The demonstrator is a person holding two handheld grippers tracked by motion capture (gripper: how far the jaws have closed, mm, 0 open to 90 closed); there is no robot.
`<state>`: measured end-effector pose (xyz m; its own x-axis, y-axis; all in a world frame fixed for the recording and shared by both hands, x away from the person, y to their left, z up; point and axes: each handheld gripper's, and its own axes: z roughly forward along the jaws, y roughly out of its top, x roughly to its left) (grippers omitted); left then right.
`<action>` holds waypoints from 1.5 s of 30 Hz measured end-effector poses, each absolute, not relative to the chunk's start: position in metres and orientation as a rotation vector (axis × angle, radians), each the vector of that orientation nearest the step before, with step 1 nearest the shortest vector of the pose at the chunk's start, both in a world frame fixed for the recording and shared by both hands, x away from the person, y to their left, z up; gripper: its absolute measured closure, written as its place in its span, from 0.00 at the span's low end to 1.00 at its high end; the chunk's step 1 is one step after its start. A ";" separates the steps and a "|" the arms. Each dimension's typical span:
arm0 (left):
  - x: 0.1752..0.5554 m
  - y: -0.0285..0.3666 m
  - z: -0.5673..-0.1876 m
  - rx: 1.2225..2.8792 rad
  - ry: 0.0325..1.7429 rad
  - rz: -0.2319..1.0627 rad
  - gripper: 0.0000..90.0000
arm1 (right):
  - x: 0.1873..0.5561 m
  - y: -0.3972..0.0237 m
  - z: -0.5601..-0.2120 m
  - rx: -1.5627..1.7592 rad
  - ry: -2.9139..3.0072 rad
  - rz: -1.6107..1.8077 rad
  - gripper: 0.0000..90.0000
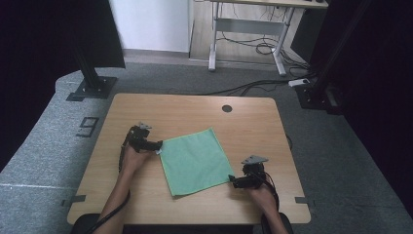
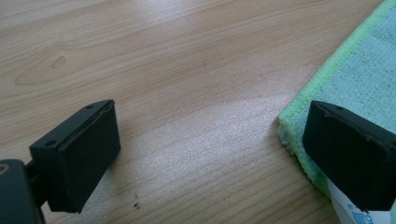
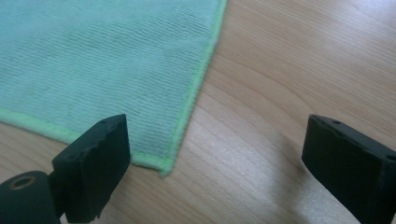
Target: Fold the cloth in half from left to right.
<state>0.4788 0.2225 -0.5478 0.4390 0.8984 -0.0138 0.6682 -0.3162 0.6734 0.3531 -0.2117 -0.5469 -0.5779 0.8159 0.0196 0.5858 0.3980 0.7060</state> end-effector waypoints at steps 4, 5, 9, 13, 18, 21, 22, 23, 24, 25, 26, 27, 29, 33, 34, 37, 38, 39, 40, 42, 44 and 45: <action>0.478 0.222 -0.548 2.084 1.313 0.492 0.05 | 0.352 -0.208 -0.544 1.204 2.342 1.001 0.09; 0.478 0.222 -0.548 2.084 1.313 0.492 0.05 | 0.352 -0.208 -0.543 1.197 2.345 1.006 0.09; 0.478 0.222 -0.548 2.085 1.313 0.492 0.05 | 0.352 -0.202 -0.539 1.180 2.362 1.031 0.09; 0.478 0.222 -0.548 2.084 1.314 0.494 0.05 | 0.351 -0.191 -0.535 1.140 2.396 1.055 0.09; 0.478 0.222 -0.548 2.083 1.315 0.494 0.05 | 0.351 -0.172 -0.532 1.070 2.462 1.066 0.09; 0.478 0.222 -0.548 2.083 1.315 0.494 0.05 | 0.351 -0.161 -0.530 1.033 2.499 1.098 0.09; 0.478 0.222 -0.548 2.083 1.316 0.494 0.05 | 0.351 -0.157 -0.530 1.019 2.510 1.106 0.08; 0.478 0.222 -0.548 2.083 1.316 0.494 0.05 | 0.351 -0.153 -0.529 1.001 2.520 1.115 0.08; 0.478 0.222 -0.548 2.083 1.316 0.494 0.05 | 0.351 -0.149 -0.528 0.991 2.529 1.122 0.09; 0.478 0.222 -0.548 2.083 1.316 0.494 0.05 | 0.351 -0.145 -0.528 0.978 2.539 1.125 0.09; 0.478 0.222 -0.548 2.085 1.315 0.494 0.05 | 0.351 -0.141 -0.527 0.966 2.549 1.130 0.09; 0.478 0.223 -0.548 2.085 1.315 0.494 0.05 | 0.351 -0.137 -0.527 0.952 2.559 1.130 0.09; 0.478 0.223 -0.548 2.083 1.316 0.495 0.05 | 0.351 -0.129 -0.526 0.926 2.579 1.128 0.11; 0.478 0.223 -0.548 2.081 1.318 0.497 0.06 | 0.350 -0.114 -0.526 0.895 2.618 1.139 0.14; 0.478 0.223 -0.548 2.080 1.318 0.497 0.06 | 0.350 -0.110 -0.526 0.885 2.627 1.143 0.15; 0.478 0.223 -0.548 2.080 1.318 0.498 0.06 | 0.348 -0.098 -0.526 0.858 2.654 1.155 0.15; 0.478 0.223 -0.548 2.080 1.319 0.498 0.06 | 0.348 -0.094 -0.526 0.846 2.661 1.161 0.15; 0.478 0.223 -0.548 2.080 1.319 0.498 0.06 | 0.347 -0.090 -0.525 0.837 2.671 1.169 0.15; 0.478 0.223 -0.548 2.079 1.318 0.499 0.06 | 0.346 -0.086 -0.525 0.827 2.679 1.177 0.15; 0.478 0.222 -0.548 2.079 1.319 0.499 0.06 | 0.344 -0.078 -0.525 0.803 2.701 1.182 0.17; 0.478 0.222 -0.548 2.076 1.320 0.499 0.06 | 0.341 -0.070 -0.525 0.769 2.720 1.185 0.19; 0.478 0.222 -0.548 2.075 1.320 0.499 0.06 | 0.340 -0.066 -0.525 0.757 2.733 1.188 0.20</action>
<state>0.4775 0.2223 -0.5480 0.4286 0.9034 -0.0137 0.6684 -0.3069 0.6775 0.3396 -0.0660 -0.5250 -0.8768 0.4629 0.1306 0.4112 0.5805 0.7028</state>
